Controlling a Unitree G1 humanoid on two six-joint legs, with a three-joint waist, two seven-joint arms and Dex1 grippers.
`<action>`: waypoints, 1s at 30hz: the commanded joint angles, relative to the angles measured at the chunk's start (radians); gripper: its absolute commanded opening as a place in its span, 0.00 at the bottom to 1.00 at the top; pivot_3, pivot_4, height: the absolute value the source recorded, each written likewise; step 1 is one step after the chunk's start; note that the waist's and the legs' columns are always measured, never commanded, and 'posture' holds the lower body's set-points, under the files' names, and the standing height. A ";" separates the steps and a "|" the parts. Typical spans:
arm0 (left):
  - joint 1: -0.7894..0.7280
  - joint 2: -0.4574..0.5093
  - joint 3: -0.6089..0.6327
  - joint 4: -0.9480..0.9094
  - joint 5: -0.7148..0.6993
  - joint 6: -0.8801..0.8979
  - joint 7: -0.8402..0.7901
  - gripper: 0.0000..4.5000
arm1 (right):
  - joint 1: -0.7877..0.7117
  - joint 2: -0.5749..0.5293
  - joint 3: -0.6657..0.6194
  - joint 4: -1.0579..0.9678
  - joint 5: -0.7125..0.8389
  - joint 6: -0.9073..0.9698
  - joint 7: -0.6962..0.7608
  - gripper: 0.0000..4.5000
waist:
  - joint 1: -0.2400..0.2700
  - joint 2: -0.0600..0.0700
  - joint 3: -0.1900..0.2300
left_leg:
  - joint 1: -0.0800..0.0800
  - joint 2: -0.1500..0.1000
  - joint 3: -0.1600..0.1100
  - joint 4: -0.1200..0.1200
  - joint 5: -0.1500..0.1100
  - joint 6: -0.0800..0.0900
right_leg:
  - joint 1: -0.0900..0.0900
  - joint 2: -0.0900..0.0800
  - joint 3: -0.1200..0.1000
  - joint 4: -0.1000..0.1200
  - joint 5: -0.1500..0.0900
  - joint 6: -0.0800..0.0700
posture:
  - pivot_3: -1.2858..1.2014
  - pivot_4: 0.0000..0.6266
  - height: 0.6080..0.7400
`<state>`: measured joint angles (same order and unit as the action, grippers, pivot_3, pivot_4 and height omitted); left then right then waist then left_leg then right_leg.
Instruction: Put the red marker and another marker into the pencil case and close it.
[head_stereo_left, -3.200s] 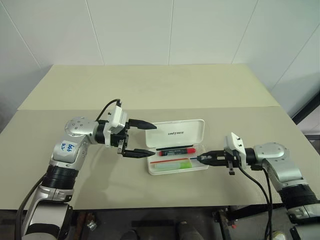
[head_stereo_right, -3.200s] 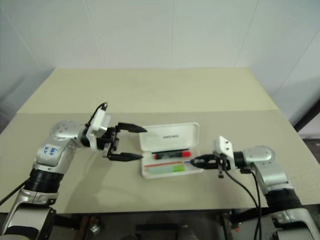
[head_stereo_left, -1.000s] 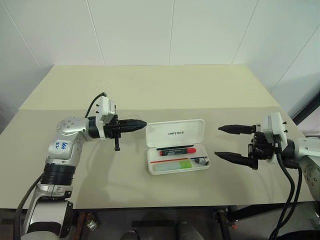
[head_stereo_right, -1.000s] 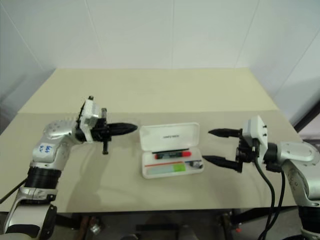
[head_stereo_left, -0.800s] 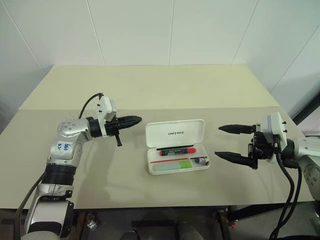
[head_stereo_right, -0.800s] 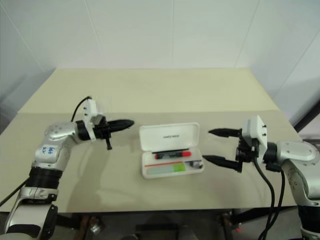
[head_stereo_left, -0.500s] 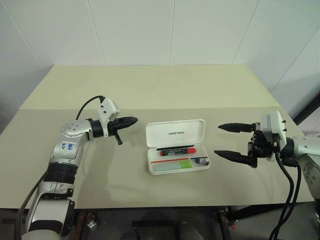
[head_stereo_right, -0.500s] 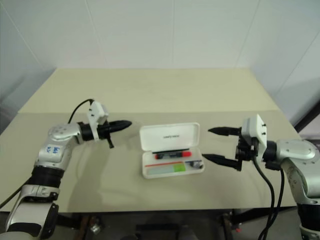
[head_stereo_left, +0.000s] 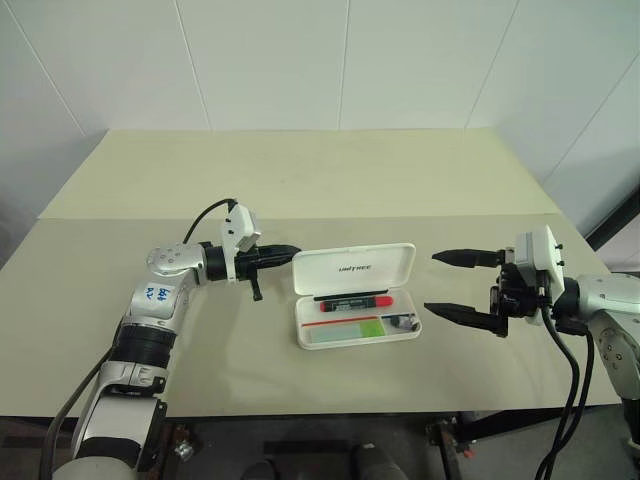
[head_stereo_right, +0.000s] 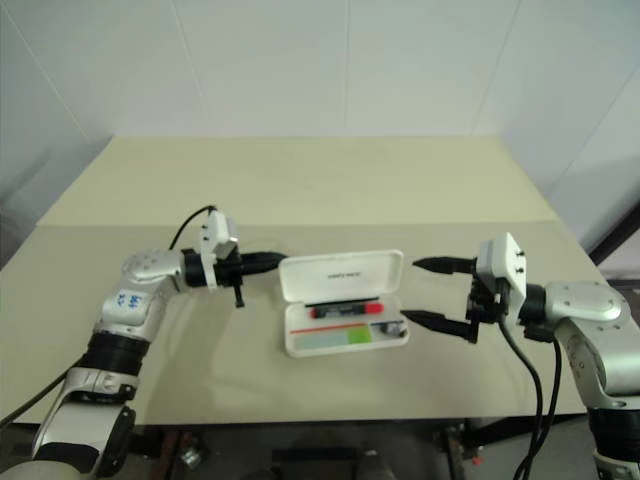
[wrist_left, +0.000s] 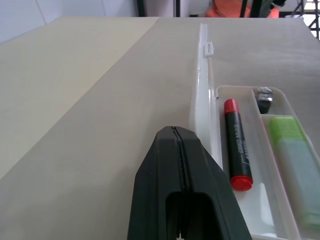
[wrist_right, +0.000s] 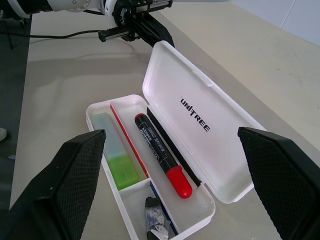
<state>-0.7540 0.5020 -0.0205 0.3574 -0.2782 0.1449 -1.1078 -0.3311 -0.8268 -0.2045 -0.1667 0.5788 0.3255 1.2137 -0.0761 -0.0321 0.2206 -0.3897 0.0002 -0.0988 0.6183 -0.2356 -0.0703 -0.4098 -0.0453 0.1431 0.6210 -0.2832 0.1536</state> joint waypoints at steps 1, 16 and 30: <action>-0.020 0.010 0.012 -0.054 -0.030 -0.041 -0.046 0.00 | 0.006 0.003 -0.020 -0.021 0.010 -0.020 -0.008 1.00 | 0.000 0.000 0.000 | 0.000 0.000 0.000 0.000 0.000 0.000 | 0.000 0.000 0.000 0.000 0.000 0.000 | 0.52 0.24 1.00; 0.069 0.018 -0.132 -0.187 0.023 -0.074 -0.204 0.00 | 0.025 -0.002 -0.035 -0.030 0.018 -0.023 -0.021 1.00 | 0.001 0.000 0.000 | 0.000 0.000 0.000 0.000 0.000 0.000 | 0.000 0.000 0.000 0.000 0.000 0.000 | 0.52 0.24 1.00; 0.037 -0.059 -0.279 -0.174 0.165 0.023 -0.083 0.00 | 0.094 -0.013 -0.078 -0.098 0.039 0.006 -0.050 1.00 | 0.006 0.000 0.000 | 0.000 0.000 0.000 0.001 0.000 0.000 | 0.000 0.000 0.000 0.000 0.000 0.000 | 0.52 0.24 1.00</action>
<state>-0.6957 0.4481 -0.2886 0.2075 -0.1244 0.1505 -1.2068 -0.2414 -0.8242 -0.2451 -0.2196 0.5923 0.3301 1.1707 -0.0703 -0.0321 0.2206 -0.3899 -0.0002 -0.0989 0.6196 -0.2356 -0.0702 -0.4094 -0.0453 0.1435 0.6210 -0.2833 0.1537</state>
